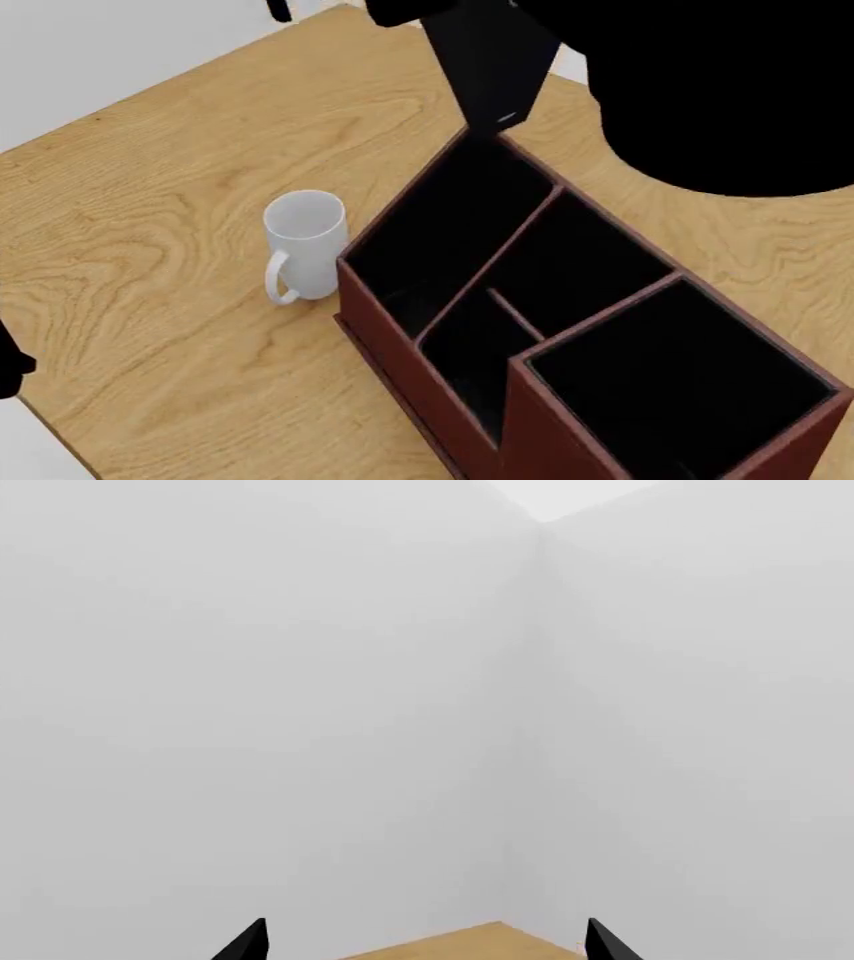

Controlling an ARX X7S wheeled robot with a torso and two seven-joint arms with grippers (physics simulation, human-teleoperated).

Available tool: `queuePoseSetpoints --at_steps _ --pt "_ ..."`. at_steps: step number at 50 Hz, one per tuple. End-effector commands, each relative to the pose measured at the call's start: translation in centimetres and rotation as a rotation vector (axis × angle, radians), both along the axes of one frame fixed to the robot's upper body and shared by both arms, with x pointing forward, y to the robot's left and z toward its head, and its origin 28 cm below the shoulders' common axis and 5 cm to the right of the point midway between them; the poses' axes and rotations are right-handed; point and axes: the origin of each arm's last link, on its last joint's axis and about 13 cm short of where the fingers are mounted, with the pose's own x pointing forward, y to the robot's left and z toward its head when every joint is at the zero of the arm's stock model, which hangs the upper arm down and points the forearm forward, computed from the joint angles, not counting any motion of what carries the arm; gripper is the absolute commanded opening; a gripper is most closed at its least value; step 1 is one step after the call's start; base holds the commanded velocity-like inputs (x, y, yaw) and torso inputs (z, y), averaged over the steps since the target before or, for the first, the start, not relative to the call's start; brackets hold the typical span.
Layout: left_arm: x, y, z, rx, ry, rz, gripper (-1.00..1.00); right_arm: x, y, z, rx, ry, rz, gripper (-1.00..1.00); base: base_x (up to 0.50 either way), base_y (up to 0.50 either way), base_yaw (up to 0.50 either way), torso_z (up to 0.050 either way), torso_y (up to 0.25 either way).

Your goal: Pick up the book and place it in the right compartment of the caddy.

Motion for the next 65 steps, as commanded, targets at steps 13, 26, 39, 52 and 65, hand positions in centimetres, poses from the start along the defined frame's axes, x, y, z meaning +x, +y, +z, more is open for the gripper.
queuePoseSetpoints --at_steps 13,26,39,52,65 --pt "0.0 0.1 0.1 -0.004 -0.001 0.002 1.0 -0.5 -3.4 -0.3 0.015 0.044 -0.206 -1.0 0.0 0.0 0.0 0.0 0.002" --pt "-0.1 0.1 0.2 -0.007 -0.001 0.002 1.0 -1.6 -5.0 -0.9 0.033 0.067 -0.296 -1.0 0.0 0.0 0.0 0.0 0.001" --pt "-0.2 0.3 0.2 -0.023 0.001 -0.002 1.0 -2.4 -6.1 -2.6 0.072 0.125 -0.386 -1.0 0.0 0.0 0.0 0.001 0.002" --pt "-0.2 0.4 0.4 -0.031 -0.001 0.002 1.0 -1.9 -7.0 -5.2 0.087 0.184 -0.421 -1.0 0.0 0.0 0.0 0.0 0.002" --pt "-0.1 0.4 0.3 -0.028 0.0 0.007 1.0 0.1 -6.5 -7.7 0.131 0.236 -0.435 -1.0 0.0 0.0 0.0 0.0 0.001"
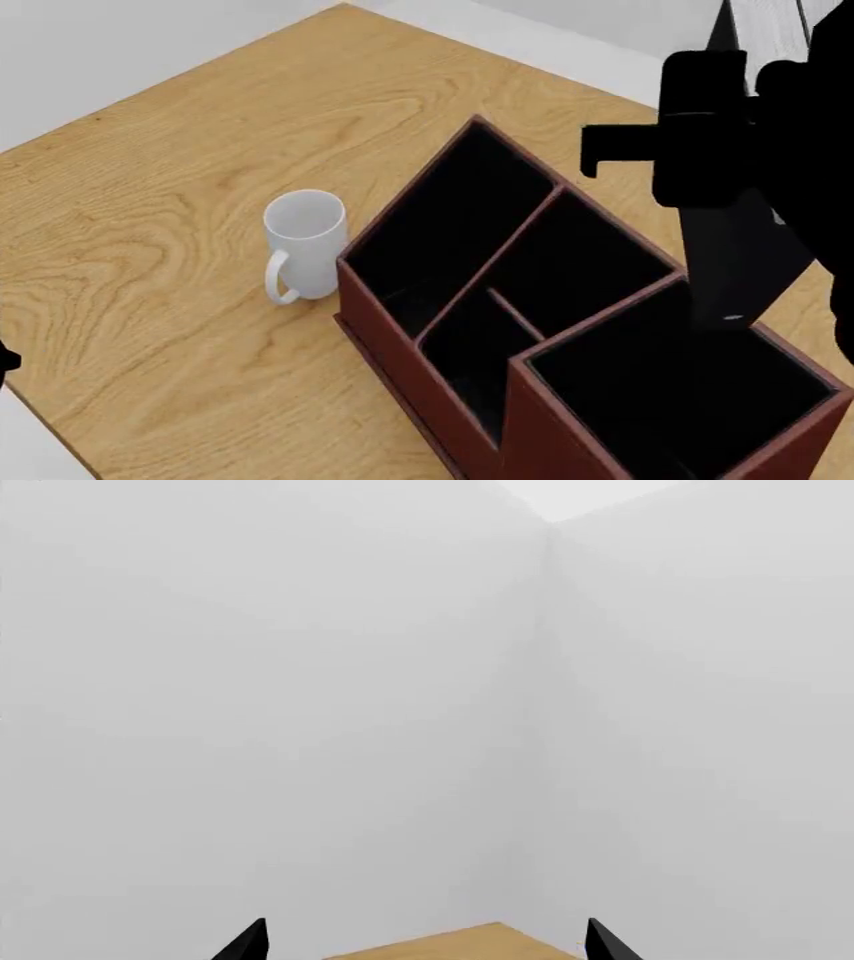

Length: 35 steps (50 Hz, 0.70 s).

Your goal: Pick up the book and place it in the right compartment of the caddy.

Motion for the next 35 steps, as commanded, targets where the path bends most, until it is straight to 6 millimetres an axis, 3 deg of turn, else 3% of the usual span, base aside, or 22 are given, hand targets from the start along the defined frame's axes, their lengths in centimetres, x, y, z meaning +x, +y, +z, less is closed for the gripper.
queuePoseSetpoints --at_steps 1,35 --pt "0.0 0.1 0.0 0.0 -0.001 0.005 1.0 1.3 0.1 -1.8 0.03 0.015 -0.026 -1.0 0.0 0.0 0.0 0.0 0.0" --pt "-0.2 0.2 0.1 -0.018 -0.003 0.002 1.0 2.4 0.5 -6.0 0.063 0.105 -0.074 -1.0 0.0 0.0 0.0 0.001 0.002"
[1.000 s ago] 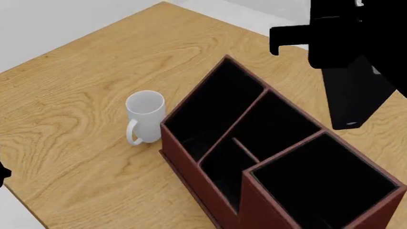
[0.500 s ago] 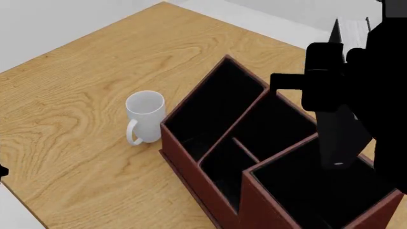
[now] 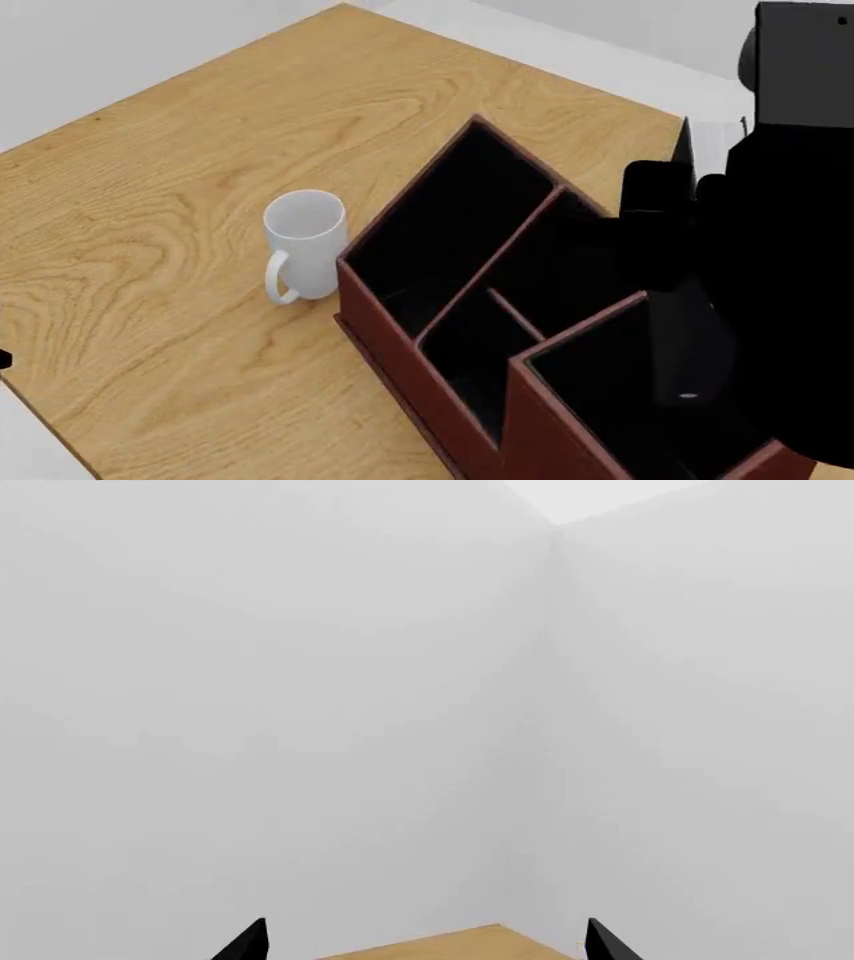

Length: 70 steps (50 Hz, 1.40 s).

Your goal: Pick up the book and place it in the right compartment of the caddy.

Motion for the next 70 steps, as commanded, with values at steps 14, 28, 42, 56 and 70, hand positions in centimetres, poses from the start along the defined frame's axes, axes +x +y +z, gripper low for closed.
queuePoseSetpoints --at_steps 14,28,42,56,70 --pt "-0.1 0.1 0.1 -0.005 -0.003 0.001 1.0 0.2 -0.6 -2.3 0.019 0.032 -0.031 -1.0 0.0 0.0 0.0 0.0 0.001" --pt "-0.2 0.1 0.2 -0.008 -0.005 0.0 1.0 -0.2 -0.8 -2.7 0.002 0.071 -0.048 -1.0 0.0 0.0 0.0 0.0 0.001" --pt "-0.2 0.2 0.2 -0.014 -0.005 0.005 1.0 0.9 -0.6 -3.4 -0.004 0.096 -0.04 -1.0 0.0 0.0 0.0 0.001 0.001" --pt "0.0 0.2 0.2 -0.011 -0.003 0.006 1.0 1.9 -1.0 -4.9 0.012 0.122 -0.053 -1.0 0.0 0.0 0.0 0.0 0.001" --pt "0.0 0.2 0.2 -0.01 -0.003 0.007 1.0 3.2 -0.9 -6.4 0.018 0.142 -0.046 -1.0 0.0 0.0 0.0 0.001 0.001"
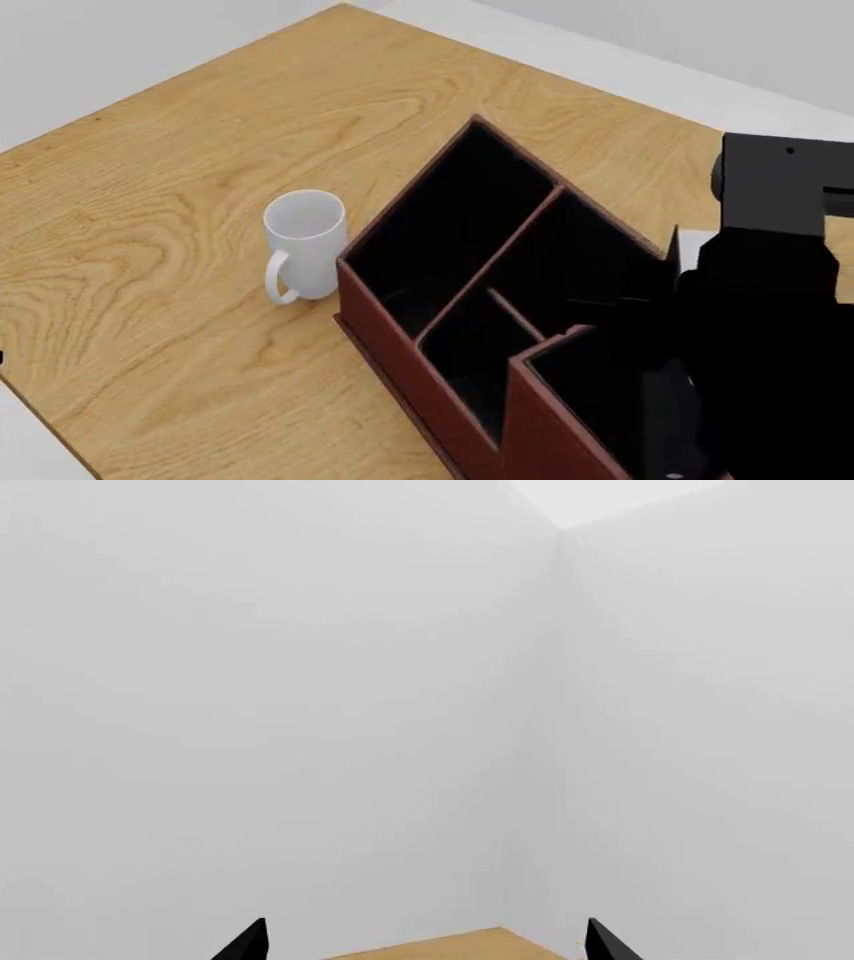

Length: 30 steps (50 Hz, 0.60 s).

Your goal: Pick up the book and place it in the right compartment of the caddy.

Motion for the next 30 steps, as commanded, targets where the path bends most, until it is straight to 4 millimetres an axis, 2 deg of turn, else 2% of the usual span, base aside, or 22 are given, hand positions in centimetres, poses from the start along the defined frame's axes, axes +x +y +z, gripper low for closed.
queuePoseSetpoints --at_steps 1,30 --pt "0.1 0.0 0.0 0.001 0.001 0.001 1.0 1.1 -0.2 -0.9 -0.005 -0.011 0.001 -1.0 0.0 0.0 0.0 0.0 0.0" --pt "0.2 -0.3 -0.4 0.019 0.01 -0.002 1.0 2.8 -0.6 -3.9 -0.016 0.063 -0.008 -1.0 0.0 0.0 0.0 0.0 0.001"
